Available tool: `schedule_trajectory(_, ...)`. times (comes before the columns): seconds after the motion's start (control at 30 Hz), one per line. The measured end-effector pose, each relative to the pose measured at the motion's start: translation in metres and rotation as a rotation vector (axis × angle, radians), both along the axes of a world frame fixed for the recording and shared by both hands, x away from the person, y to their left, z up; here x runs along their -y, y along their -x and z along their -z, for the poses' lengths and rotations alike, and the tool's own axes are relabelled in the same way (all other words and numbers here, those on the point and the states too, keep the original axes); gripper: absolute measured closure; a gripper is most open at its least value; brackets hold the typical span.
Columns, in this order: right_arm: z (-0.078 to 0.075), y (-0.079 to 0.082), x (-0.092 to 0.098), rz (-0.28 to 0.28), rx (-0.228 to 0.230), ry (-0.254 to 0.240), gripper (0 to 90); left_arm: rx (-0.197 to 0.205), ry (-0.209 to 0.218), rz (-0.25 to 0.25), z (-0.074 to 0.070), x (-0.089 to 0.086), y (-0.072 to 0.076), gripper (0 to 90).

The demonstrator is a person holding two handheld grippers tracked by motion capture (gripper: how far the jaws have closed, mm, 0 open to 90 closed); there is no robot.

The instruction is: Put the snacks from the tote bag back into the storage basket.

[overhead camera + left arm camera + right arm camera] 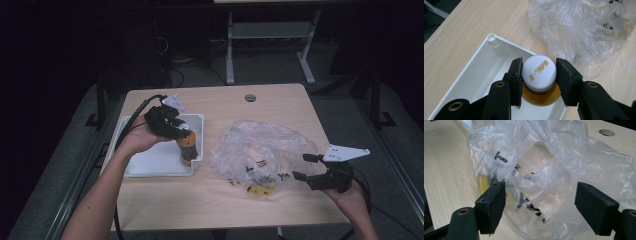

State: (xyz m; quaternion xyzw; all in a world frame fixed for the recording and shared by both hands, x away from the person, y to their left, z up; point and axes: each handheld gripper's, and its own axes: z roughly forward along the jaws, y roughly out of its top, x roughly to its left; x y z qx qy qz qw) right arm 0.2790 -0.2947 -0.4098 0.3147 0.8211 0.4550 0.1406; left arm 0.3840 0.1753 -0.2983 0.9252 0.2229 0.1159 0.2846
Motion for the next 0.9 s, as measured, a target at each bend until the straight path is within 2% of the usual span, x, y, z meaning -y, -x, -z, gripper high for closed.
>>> schedule_trajectory(0.03,0.000,0.000,0.000,0.000,0.000,-0.001,24.0,0.007,-0.006,-0.001,0.001,0.000,-0.001,59.0)
schedule_trajectory(0.2,0.001,0.000,-0.001,-0.003,-0.001,0.001,23.9,-0.007,-0.015,-0.004,0.009,0.000,-0.001,58.9)
schedule_trajectory(0.3,0.001,-0.001,-0.002,-0.006,-0.004,0.003,24.0,0.004,-0.003,0.008,0.012,-0.001,0.000,58.9)
schedule_trajectory(0.5,0.002,-0.001,-0.005,-0.019,-0.008,0.013,23.9,-0.017,0.031,0.007,0.016,-0.005,0.003,58.8)
schedule_trajectory(0.57,0.002,-0.001,-0.005,-0.019,-0.007,0.017,23.9,-0.013,0.029,0.008,0.016,-0.005,0.003,58.8)
schedule_trajectory(0.6,0.002,-0.001,-0.006,-0.018,-0.006,0.017,23.9,-0.010,0.042,0.007,0.017,-0.005,0.003,58.8)
schedule_trajectory(0.9,0.003,-0.001,-0.007,-0.021,-0.014,0.028,23.9,-0.008,0.039,0.004,0.017,-0.005,0.004,58.6)
